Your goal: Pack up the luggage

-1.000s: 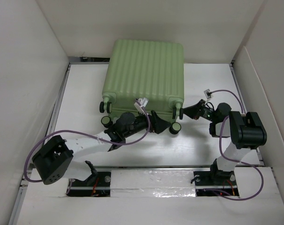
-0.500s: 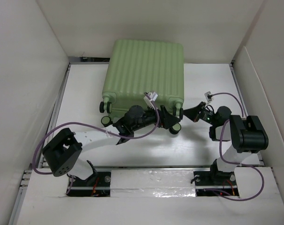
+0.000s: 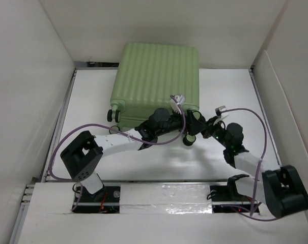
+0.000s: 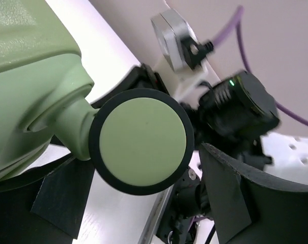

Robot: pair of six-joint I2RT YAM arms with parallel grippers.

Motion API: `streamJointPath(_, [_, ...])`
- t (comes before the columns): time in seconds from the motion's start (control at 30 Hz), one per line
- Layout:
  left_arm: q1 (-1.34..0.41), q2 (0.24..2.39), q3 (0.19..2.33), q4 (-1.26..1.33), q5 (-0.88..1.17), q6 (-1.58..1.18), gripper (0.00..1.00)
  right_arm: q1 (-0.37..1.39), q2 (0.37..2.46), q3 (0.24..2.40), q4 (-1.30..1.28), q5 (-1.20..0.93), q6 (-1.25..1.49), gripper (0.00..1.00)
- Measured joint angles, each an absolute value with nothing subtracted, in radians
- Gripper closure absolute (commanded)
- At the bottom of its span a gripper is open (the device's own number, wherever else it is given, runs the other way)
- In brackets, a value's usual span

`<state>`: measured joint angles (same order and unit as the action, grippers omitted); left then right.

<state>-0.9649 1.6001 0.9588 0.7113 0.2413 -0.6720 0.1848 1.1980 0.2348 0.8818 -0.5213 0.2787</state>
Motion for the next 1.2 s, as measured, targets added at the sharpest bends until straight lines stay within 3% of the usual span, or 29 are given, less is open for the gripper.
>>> streamJointPath(0.13, [-0.969,1.609,0.986,0.683,0.244,-0.687,0.23,0.326,0.981,0.225,0.639,-0.248,0.218,1.00])
streamJointPath(0.33, [-0.969,1.647,1.044,0.637,0.259,-0.704,0.26,0.597,0.914,0.166,0.654,0.107,0.268,1.00])
streamJointPath(0.57, [-0.938,1.693,1.127,0.581,0.405,-0.708,0.26,0.841,1.215,0.177,1.015,0.528,0.456,1.00])
streamJointPath(0.7, [-0.911,1.726,1.185,0.540,0.455,-0.695,0.18,0.900,1.445,0.216,1.266,0.718,0.503,1.00])
streamJointPath(0.77, [-0.901,1.748,1.230,0.509,0.444,-0.675,0.07,0.909,1.575,0.254,1.384,0.799,0.527,1.00])
streamJointPath(0.8, [-0.899,1.762,1.256,0.505,0.419,-0.691,0.01,0.913,1.637,0.281,1.420,0.799,0.515,1.00])
streamJointPath(0.9, [-0.915,1.800,1.336,0.447,0.383,-0.701,0.01,0.944,1.802,0.396,1.456,0.750,0.493,1.00])
streamJointPath(1.0, [-0.902,1.790,1.327,0.447,0.384,-0.705,0.01,0.977,1.811,0.397,1.480,0.726,0.487,1.00])
streamJointPath(1.2, [-0.763,1.549,1.074,0.513,0.378,-0.727,0.01,0.994,1.750,0.304,1.508,0.689,0.496,1.00])
